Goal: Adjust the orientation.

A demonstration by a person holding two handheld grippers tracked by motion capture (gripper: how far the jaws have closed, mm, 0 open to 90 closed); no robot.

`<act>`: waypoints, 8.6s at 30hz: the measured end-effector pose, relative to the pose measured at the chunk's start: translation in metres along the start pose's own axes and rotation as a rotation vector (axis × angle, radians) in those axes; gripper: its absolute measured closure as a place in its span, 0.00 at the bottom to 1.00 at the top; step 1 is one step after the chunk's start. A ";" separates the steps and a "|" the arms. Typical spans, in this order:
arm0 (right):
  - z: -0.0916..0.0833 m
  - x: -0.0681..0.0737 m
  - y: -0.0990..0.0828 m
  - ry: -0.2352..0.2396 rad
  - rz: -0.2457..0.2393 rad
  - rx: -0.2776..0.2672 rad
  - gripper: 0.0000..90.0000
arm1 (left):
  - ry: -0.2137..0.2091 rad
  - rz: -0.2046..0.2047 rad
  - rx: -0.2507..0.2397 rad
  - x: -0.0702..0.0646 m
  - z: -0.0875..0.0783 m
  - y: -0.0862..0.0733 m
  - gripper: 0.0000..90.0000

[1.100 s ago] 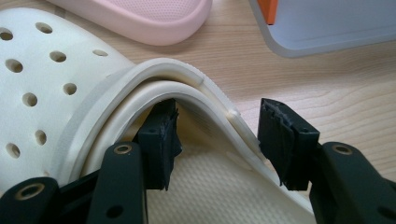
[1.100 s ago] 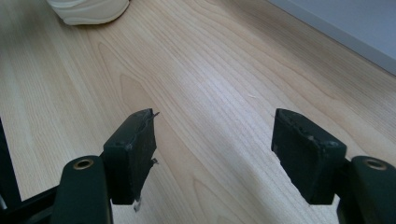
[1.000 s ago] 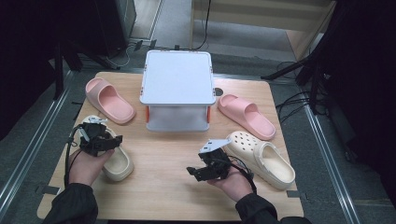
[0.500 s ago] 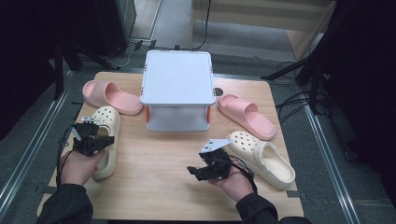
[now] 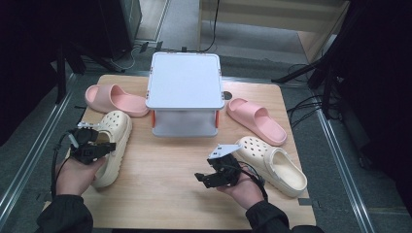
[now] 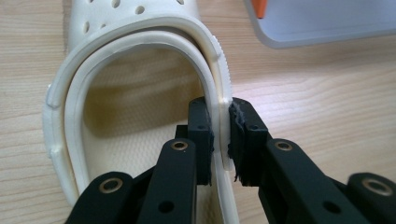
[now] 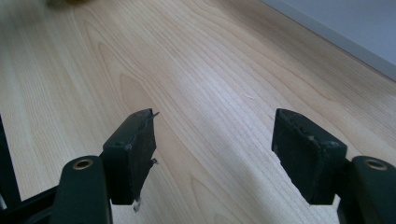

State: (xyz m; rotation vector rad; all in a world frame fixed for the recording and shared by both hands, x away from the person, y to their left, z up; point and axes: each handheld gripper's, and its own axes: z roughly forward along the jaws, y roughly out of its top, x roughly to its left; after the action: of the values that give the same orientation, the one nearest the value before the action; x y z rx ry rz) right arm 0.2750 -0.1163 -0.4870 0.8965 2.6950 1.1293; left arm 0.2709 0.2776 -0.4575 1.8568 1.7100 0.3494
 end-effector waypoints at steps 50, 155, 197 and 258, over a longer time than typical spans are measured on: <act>-0.008 -0.003 -0.006 -0.037 0.030 -0.045 0.36 | -0.344 0.338 0.094 -0.132 0.025 -0.016 0.87; -0.088 -0.047 -0.031 -0.021 0.126 -0.110 0.63 | -0.443 0.418 0.042 -0.067 0.033 0.004 0.45; -0.120 -0.107 -0.093 -0.148 0.267 -0.041 0.74 | -0.469 0.416 0.053 -0.069 0.041 0.014 0.45; -0.021 -0.023 0.006 -0.163 0.255 -0.053 0.82 | -0.470 0.445 0.013 -0.070 0.039 0.006 0.53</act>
State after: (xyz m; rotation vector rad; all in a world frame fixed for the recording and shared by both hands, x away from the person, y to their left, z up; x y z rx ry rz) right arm 0.2908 -0.1386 -0.4706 1.2918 2.4610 1.1102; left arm 0.2879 0.2005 -0.4714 2.1152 0.9884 0.0583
